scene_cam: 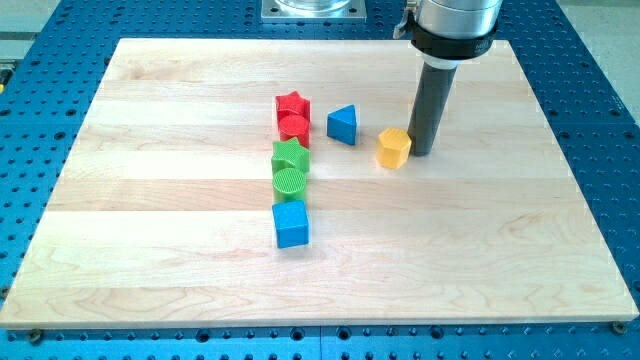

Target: Move the heart bottom right side of the hexagon

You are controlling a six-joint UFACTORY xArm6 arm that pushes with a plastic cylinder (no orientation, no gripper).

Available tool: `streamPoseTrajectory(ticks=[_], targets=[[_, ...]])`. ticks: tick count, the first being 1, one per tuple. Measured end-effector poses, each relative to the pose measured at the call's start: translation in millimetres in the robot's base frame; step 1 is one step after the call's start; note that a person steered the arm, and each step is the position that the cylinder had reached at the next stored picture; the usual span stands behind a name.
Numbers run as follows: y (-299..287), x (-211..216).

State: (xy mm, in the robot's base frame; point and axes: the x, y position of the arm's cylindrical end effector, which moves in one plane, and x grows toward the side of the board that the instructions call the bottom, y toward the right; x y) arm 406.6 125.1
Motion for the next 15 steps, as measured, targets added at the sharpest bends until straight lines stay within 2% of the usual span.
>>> streamPoseTrajectory(ticks=[2,3,4,5,6,7,8,9,10,11,12,13,15], targets=[[-20,92],[-39,83],[-42,44],[-36,40],[-31,54],[54,34],[134,-56],[112,-114],[37,-107],[-11,-52],[13,-4],[42,20],[38,45]])
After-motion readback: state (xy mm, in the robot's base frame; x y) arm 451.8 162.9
